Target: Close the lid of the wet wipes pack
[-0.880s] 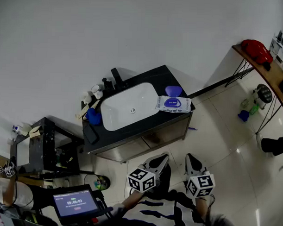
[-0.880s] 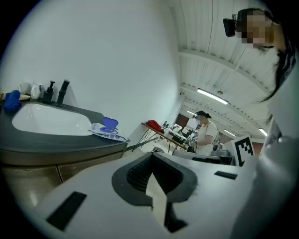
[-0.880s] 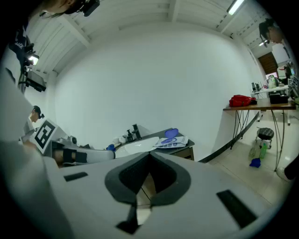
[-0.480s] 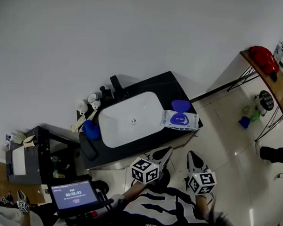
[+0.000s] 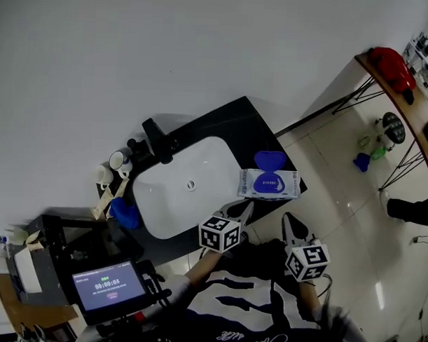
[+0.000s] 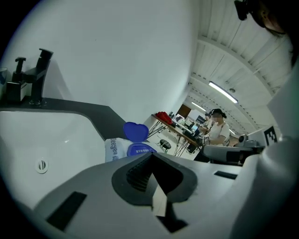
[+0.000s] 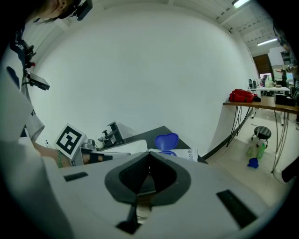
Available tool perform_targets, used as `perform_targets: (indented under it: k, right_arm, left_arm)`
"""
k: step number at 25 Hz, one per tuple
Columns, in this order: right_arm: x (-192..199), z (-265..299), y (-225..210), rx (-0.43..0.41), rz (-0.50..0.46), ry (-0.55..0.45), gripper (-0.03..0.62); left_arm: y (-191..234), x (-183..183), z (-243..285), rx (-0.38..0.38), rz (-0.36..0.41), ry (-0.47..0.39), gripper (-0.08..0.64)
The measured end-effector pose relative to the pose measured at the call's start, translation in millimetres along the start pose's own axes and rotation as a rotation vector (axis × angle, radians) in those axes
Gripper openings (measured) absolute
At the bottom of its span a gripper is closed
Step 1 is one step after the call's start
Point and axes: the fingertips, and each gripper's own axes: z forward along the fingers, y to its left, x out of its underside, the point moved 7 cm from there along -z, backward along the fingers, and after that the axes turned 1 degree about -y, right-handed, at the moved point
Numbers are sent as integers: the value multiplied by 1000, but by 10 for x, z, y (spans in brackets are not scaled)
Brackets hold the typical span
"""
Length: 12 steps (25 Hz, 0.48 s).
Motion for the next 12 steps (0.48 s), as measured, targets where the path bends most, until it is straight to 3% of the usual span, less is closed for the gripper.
perform_targets:
  k: [6, 12]
  right_arm:
    - [-140, 309, -259, 3, -1, 51, -2]
    - [-255, 760, -579, -55, -36, 94, -2]
  left_arm:
    - [342, 57, 365, -75, -22, 89, -1]
    - [534, 134, 667, -143, -25, 192, 0]
